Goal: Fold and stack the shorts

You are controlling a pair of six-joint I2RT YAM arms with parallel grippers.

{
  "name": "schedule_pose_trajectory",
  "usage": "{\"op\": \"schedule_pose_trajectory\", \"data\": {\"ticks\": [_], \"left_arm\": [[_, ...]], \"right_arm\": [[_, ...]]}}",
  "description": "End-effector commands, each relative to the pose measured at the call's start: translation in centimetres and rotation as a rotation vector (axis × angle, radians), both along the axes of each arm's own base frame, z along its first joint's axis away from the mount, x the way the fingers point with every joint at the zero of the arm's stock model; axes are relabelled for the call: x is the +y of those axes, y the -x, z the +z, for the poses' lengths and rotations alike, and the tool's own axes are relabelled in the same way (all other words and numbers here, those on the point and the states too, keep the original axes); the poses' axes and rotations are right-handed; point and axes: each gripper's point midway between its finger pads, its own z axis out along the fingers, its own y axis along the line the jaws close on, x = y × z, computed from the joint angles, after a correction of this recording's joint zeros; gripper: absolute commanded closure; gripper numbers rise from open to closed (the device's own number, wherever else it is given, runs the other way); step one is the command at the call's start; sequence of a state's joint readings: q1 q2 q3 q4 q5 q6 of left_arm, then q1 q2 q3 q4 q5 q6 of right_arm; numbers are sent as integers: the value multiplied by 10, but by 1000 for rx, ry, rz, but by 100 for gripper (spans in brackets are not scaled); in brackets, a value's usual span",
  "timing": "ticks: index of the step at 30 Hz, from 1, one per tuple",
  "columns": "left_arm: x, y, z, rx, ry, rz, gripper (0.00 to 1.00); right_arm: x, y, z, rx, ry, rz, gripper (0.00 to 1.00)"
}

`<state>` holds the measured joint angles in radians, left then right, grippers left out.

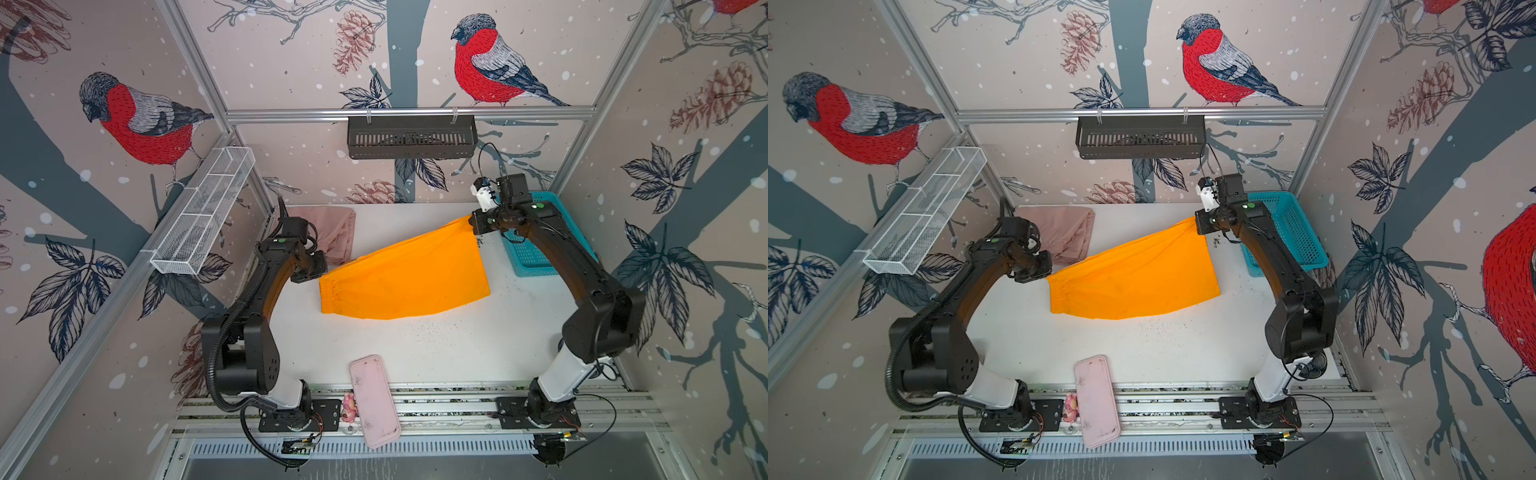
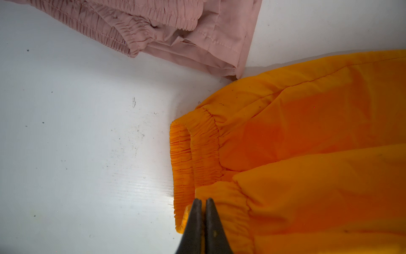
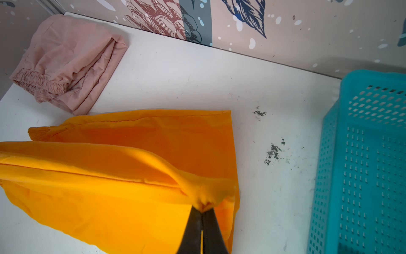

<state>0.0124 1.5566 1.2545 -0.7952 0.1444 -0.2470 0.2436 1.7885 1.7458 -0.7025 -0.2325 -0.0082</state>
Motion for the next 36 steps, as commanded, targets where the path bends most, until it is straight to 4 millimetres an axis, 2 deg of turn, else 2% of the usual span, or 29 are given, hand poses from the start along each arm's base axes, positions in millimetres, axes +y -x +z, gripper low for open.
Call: {"op": "schedule_pose_trajectory", "data": {"ticks": [1,6,12,13,14,15,16,17,19,21,22,24,28,30,33,34,36], "left_arm": [[18,-4,-10,36,-77,11,100],[19,-22,-30,76,-66,12,100],[24,-36,-56,122,-67,27,100],[26,-39,-58,121,-69,35,95],[27,-43,-59,119,-69,38,81],[28,-45,-60,118,-69,40,75],[27,-49,-60,115,-67,40,65],[29,-52,-59,112,-72,42,49],[31,-60,-52,95,-80,51,3],[34,-67,-42,67,-89,62,2],[35,-70,-36,54,-90,64,2],[41,-73,-19,32,-112,84,2],[50,-65,25,-48,-144,133,2],[38,-58,42,-93,-82,110,2],[-13,-48,55,-166,146,-25,2],[-36,-45,57,-205,211,-98,2],[-70,-42,56,-263,281,-195,2]], "right_arm": [[-9,-29,-8,-21,65,-37,100],[-1,-57,-39,27,78,-13,100],[8,-77,-74,77,67,12,99],[10,-79,-80,82,62,16,94],[12,-82,-85,87,55,21,86],[13,-84,-89,89,49,22,80],[15,-85,-94,95,42,26,75],[18,-87,-99,101,32,33,74],[20,-90,-105,106,22,34,70],[19,-93,-107,104,19,27,63],[19,-93,-105,100,18,22,56],[19,-92,-96,90,0,21,47],[8,-71,-76,77,-38,-14,37],[0,-51,-75,100,-56,-47,35],[-9,-12,-85,138,-80,-94,34],[-12,1,-89,148,-96,-111,34],[-8,25,-100,171,-143,-114,37]]}}
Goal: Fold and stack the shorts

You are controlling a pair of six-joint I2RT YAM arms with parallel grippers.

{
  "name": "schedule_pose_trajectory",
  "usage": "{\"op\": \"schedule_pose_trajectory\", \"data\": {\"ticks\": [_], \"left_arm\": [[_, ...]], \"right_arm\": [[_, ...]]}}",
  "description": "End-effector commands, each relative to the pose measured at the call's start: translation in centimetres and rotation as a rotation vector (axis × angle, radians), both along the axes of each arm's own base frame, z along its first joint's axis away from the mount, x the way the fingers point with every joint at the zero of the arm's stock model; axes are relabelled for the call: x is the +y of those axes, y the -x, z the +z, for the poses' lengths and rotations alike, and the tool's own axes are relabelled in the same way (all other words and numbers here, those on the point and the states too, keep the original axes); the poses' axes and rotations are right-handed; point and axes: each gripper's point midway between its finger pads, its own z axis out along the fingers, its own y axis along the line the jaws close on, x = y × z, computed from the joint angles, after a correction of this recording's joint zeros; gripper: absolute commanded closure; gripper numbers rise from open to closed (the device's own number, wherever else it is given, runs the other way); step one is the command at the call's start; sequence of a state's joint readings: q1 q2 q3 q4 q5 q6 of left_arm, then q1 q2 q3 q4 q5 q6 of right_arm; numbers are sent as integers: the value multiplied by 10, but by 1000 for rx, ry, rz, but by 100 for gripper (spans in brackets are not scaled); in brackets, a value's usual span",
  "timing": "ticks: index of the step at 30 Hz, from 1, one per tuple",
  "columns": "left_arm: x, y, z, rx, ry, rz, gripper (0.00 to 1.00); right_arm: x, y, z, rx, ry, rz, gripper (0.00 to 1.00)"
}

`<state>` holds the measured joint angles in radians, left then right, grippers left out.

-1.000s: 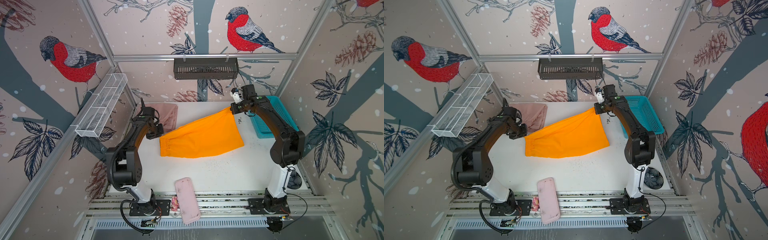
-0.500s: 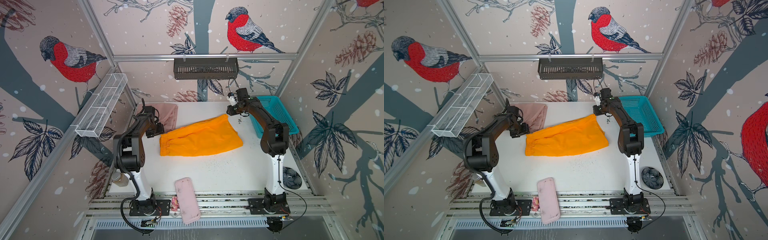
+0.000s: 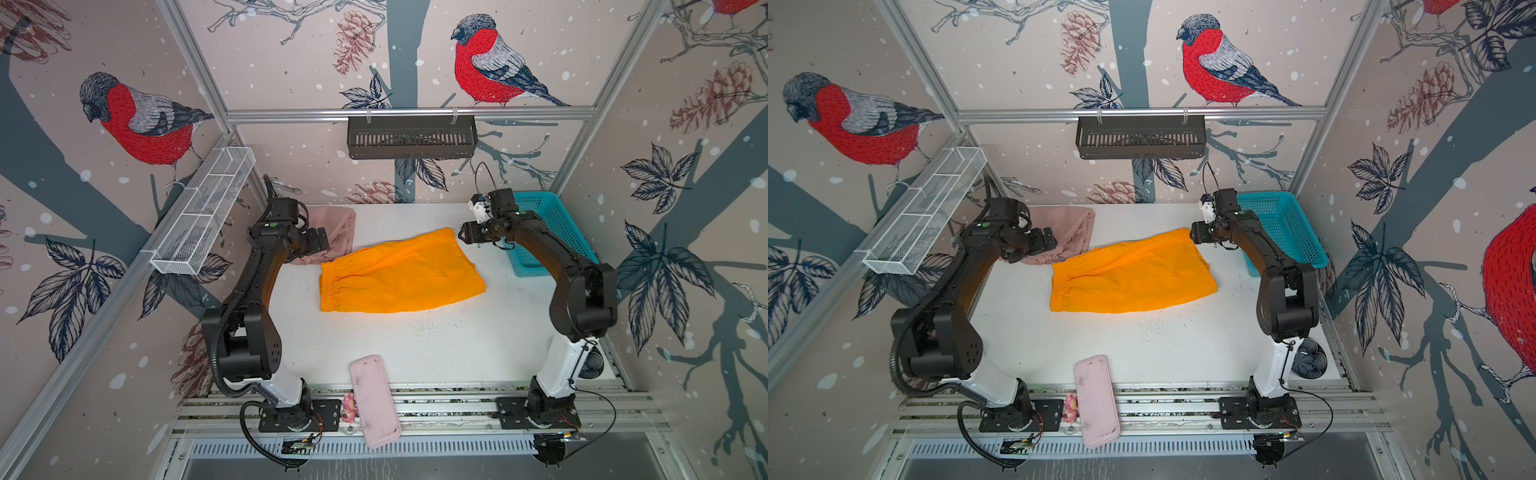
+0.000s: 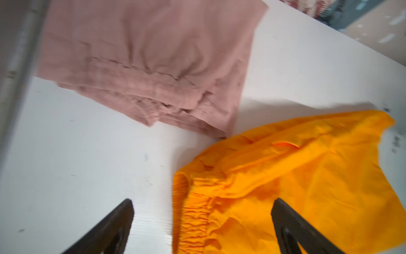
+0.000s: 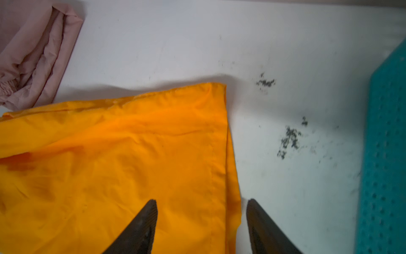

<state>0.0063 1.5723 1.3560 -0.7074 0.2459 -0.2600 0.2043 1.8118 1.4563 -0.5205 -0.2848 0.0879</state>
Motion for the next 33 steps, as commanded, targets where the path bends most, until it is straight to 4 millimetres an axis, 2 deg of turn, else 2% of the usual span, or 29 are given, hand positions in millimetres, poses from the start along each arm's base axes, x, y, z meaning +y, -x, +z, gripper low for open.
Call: {"op": "schedule_pose_trajectory", "data": {"ticks": [1,4,6,10,14,17,21,24,26,29,33], "left_arm": [[-67,-1,9,-112,213,-212,2],[-94,-3,-12,-82,328,-279,2],[-96,-8,-31,-59,309,-287,2],[-75,-25,-62,-28,166,-241,2],[-63,-38,-74,-51,134,-205,2],[-56,-36,-89,-39,144,-179,2],[-49,-32,-105,-34,177,-166,2],[-43,-30,-117,-17,216,-152,2],[-49,-30,-113,-19,214,-188,2],[-65,-32,-89,-63,191,-260,2],[-84,-31,-48,-128,177,-325,2]], "right_arm": [[11,24,-7,5,-103,-27,40],[18,49,-31,48,-132,-23,48],[15,60,-46,79,-134,-39,53],[6,79,-70,117,-125,-84,58],[-11,95,-96,161,-117,-151,62],[-21,107,-113,200,-129,-193,64],[-32,117,-122,225,-154,-237,64],[-37,121,-117,228,-152,-241,64],[-36,118,-102,199,-157,-233,62],[-31,104,-68,107,-163,-209,58],[-7,71,-22,-41,-162,-120,51]]}}
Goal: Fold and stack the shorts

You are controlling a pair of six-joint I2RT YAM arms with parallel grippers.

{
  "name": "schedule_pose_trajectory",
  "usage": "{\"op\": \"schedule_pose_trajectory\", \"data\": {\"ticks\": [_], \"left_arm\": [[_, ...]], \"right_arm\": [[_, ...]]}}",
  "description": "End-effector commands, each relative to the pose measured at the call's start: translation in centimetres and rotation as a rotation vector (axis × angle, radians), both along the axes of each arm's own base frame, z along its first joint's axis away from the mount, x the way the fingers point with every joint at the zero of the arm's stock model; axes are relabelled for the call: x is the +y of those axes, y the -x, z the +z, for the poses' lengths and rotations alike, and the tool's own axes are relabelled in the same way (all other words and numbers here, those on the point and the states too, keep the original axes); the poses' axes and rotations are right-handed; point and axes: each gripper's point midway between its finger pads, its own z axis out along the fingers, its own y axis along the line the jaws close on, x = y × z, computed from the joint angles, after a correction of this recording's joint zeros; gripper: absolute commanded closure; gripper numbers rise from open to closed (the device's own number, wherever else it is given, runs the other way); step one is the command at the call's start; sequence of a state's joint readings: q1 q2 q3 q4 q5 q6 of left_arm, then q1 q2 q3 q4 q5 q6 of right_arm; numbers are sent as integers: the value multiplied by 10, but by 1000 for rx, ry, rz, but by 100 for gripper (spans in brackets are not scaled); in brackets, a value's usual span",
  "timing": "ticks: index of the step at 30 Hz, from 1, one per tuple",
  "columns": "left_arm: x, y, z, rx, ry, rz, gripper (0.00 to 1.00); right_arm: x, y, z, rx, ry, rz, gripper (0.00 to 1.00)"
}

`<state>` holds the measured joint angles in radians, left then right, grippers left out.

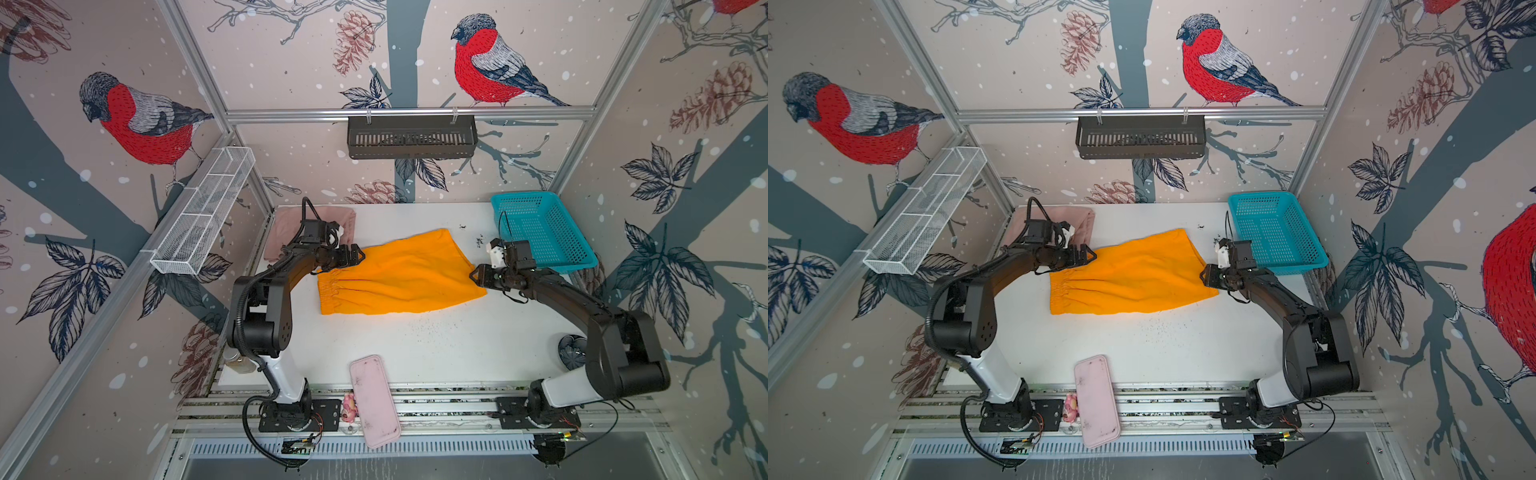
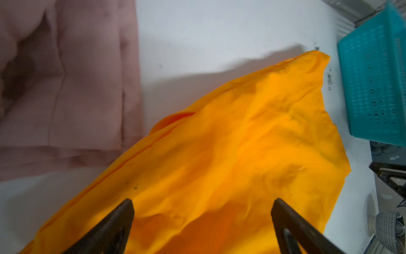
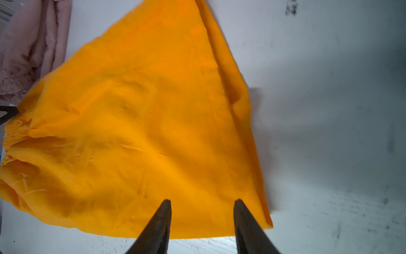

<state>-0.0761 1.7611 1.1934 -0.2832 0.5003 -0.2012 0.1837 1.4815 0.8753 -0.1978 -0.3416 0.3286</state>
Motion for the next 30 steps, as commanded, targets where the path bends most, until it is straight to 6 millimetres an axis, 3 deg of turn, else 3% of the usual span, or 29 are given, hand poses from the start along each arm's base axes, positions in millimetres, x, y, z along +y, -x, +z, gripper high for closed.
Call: {"op": "schedule_pose_trajectory", "data": {"ticks": [1,4,7,12,15,18,24,30], "left_arm": [[-10,5,30,-61,2,-54,2],[-5,10,44,-98,2,-16,2],[11,15,37,-102,-52,63,2],[22,21,17,-95,4,138,2],[27,25,4,-96,30,166,2],[31,29,-8,-88,25,175,2],[29,40,-31,-39,29,167,2],[21,49,-42,-29,45,130,2]], "right_arm": [[18,-27,27,-113,26,58,50],[43,-63,42,-192,6,110,50],[65,-103,50,-248,-41,145,51],[85,-160,26,-227,-72,170,58],[89,-182,7,-196,-97,160,61],[87,-193,-15,-153,-122,134,62],[82,-193,-59,-65,-116,99,62],[59,-196,-73,-24,-126,26,62]]}}
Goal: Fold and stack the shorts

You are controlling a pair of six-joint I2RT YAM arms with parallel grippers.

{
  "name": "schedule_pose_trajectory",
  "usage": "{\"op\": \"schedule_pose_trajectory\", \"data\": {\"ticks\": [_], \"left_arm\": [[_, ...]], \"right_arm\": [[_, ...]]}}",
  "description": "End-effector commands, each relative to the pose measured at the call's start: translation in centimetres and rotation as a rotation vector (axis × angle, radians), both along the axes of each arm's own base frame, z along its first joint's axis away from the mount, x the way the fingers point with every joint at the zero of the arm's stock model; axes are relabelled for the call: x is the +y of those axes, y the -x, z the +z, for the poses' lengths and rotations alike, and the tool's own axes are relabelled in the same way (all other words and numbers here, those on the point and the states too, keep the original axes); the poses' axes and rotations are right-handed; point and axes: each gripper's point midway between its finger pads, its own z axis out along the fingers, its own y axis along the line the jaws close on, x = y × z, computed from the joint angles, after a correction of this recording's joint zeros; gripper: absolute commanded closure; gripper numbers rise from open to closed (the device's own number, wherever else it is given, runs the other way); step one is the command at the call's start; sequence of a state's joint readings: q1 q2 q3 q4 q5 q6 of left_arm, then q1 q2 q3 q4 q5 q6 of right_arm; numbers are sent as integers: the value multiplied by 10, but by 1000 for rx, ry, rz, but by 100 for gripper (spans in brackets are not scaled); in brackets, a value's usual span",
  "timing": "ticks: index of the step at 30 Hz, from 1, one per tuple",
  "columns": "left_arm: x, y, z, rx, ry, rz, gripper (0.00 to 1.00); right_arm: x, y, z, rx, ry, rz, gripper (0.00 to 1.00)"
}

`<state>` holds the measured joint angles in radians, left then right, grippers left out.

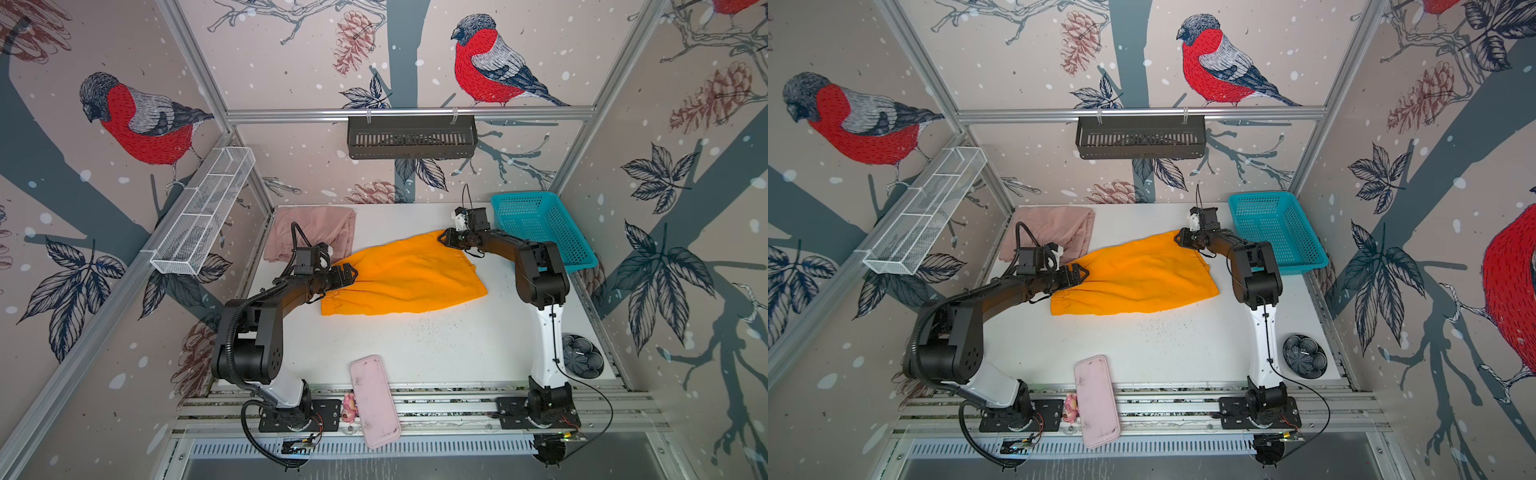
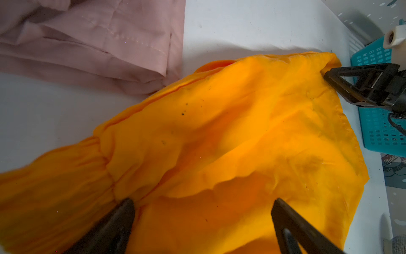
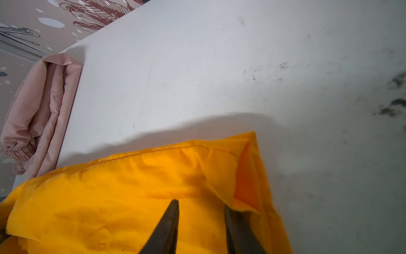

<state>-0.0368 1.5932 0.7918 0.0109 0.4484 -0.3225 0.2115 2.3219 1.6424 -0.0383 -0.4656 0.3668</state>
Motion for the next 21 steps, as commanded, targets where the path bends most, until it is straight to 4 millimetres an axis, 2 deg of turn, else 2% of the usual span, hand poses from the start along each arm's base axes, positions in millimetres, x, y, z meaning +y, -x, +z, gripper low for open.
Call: {"op": "schedule_pose_trajectory", "data": {"ticks": [1,3,8,10,14,15,17,18,21], "left_arm": [[-8,-2,0,-25,18,-33,2],[-15,-2,-1,-30,19,-53,2],[-51,-6,8,-67,47,-135,2],[-67,-13,20,-106,63,-172,2],[-85,-32,57,-185,60,-214,2],[-85,-37,68,-203,48,-206,2],[-69,-46,85,-208,-22,-118,2],[-57,-50,95,-211,-67,-64,2],[-30,-42,117,-201,-149,28,2]], "right_arm": [[-20,-4,-3,26,-4,-68,62],[-32,-6,4,15,-11,-91,62],[-63,-7,25,-19,9,-142,62],[-72,-7,36,-40,26,-151,62],[-70,3,72,-113,55,-119,58],[-66,8,81,-133,61,-104,56],[-58,20,97,-154,86,-76,53],[-50,29,101,-151,105,-52,52],[-29,64,101,-129,160,2,51]]}}
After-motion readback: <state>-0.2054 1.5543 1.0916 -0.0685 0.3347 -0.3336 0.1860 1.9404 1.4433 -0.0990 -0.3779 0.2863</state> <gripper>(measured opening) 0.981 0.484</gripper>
